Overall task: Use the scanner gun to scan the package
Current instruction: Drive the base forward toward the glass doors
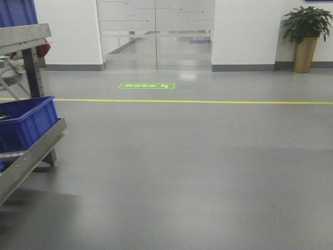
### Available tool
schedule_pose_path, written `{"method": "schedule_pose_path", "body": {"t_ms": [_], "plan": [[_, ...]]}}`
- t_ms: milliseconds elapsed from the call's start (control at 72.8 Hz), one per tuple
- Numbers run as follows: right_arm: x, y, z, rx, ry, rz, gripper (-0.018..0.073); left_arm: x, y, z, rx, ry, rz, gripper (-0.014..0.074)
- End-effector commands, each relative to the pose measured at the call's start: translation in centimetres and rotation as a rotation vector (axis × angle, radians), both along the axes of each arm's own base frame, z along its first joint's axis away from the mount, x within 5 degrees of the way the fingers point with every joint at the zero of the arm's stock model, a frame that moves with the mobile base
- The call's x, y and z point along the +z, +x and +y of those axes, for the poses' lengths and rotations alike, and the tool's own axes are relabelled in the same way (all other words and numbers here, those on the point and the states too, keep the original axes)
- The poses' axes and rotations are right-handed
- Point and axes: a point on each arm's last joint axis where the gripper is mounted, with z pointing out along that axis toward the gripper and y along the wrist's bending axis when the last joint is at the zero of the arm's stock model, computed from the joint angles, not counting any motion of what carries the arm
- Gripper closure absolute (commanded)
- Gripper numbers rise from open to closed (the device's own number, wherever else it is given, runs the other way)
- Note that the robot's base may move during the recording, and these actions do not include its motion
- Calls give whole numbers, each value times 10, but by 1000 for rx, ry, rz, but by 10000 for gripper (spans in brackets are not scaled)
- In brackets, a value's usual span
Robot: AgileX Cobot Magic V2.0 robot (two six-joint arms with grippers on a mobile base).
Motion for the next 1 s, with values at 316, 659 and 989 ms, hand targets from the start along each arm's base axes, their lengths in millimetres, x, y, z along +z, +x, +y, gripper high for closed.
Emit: {"method": "schedule_pose_path", "body": {"t_ms": [316, 659, 989], "plan": [[2, 0, 0, -7, -7, -20, 727, 3, -1, 0, -4, -1, -24, 707], [2, 0, 0, -7, -7, -20, 727, 3, -1, 0, -4, -1, -24, 707], [2, 0, 0, -7, -7, -20, 727, 3, -1, 0, -4, -1, -24, 707]]}}
